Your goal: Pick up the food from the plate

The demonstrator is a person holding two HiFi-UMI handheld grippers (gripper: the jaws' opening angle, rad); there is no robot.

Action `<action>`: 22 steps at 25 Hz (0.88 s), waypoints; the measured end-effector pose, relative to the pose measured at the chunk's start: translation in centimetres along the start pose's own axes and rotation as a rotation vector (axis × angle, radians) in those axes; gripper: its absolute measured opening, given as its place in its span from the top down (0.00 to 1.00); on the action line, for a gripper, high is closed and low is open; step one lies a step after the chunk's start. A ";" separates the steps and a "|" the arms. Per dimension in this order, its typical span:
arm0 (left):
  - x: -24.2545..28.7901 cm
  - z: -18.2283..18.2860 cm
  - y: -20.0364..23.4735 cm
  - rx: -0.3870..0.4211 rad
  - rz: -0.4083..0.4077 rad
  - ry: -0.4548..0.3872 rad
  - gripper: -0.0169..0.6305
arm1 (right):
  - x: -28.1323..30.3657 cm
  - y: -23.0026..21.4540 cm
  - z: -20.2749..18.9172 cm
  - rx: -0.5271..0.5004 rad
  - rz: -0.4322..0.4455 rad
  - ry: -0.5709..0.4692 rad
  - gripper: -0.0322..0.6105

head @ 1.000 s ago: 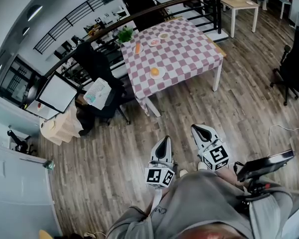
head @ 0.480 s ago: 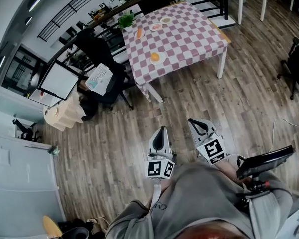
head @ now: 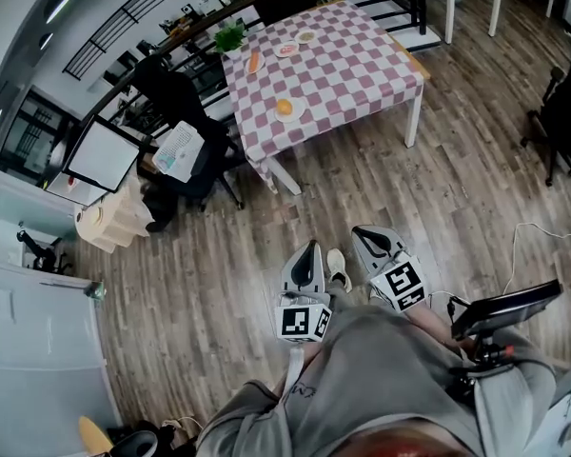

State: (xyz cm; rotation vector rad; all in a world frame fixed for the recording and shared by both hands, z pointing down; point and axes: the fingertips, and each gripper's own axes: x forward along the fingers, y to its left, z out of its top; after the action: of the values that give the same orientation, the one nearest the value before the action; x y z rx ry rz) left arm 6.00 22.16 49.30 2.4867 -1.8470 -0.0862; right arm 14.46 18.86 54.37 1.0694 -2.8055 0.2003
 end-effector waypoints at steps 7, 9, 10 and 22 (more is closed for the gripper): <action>2.7 -0.9 1.1 -0.024 -0.054 0.003 0.96 | 1.0 -1.7 -0.3 0.013 -0.055 0.028 0.93; 3.4 -1.2 1.6 -0.022 -0.069 0.008 0.96 | 1.3 -2.0 -0.3 0.016 -0.065 0.040 0.93; 3.7 -1.3 2.0 -0.021 -0.074 0.010 0.96 | 1.6 -2.1 -0.4 0.016 -0.068 0.049 0.93; 6.7 -6.1 11.4 -0.100 -0.021 0.125 0.96 | 11.6 -2.0 -1.2 0.011 -0.022 0.133 0.93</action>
State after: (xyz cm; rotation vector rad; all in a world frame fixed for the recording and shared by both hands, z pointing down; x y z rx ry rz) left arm -2.53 12.44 56.00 2.3873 -1.7241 -0.0219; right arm 7.28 10.04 57.72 1.0485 -2.6765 0.2747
